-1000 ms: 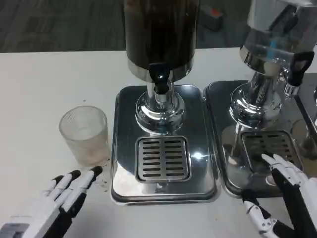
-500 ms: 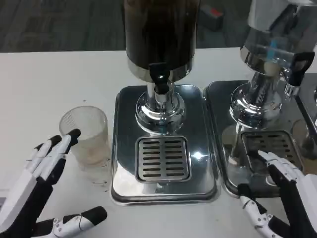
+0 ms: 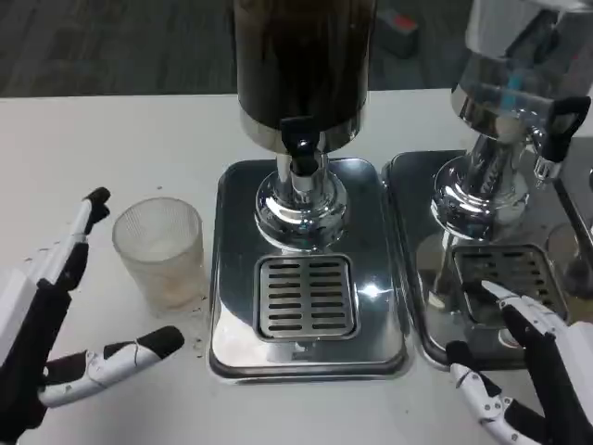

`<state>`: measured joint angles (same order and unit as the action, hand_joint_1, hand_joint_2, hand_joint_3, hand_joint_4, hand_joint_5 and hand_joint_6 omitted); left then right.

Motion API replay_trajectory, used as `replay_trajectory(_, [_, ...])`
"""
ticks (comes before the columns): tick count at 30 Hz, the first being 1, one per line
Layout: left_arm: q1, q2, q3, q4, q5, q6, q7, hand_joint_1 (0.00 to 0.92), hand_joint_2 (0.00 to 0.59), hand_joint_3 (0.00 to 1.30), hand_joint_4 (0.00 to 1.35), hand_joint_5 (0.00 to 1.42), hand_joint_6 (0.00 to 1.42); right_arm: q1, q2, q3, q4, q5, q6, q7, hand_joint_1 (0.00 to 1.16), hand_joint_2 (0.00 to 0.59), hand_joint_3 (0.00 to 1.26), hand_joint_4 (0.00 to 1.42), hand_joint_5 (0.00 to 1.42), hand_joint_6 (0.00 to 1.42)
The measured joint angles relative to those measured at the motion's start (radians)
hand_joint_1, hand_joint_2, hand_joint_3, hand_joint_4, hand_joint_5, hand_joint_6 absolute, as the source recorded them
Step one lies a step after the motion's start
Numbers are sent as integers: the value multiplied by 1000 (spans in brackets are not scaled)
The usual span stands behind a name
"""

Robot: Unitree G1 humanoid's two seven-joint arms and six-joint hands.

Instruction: Grasp the cup under the faucet to collect the drink, then remove the cup.

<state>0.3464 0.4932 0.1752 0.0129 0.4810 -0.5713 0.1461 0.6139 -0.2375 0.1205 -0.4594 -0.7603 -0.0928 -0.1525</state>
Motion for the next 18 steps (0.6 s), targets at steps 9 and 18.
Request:
replay_trajectory(9, [-106, 2, -14, 84, -39, 40, -32, 207, 20, 0, 0, 133, 224, -4, 5, 10, 15, 2, 8, 5, 341, 422, 244, 253, 193, 328])
replay_trajectory(18, [-225, 16, -65, 217, -54, 52, -73, 225, 17, 0, 0, 147, 241, -6, 8, 19, 18, 2, 11, 8, 344, 428, 248, 260, 205, 328])
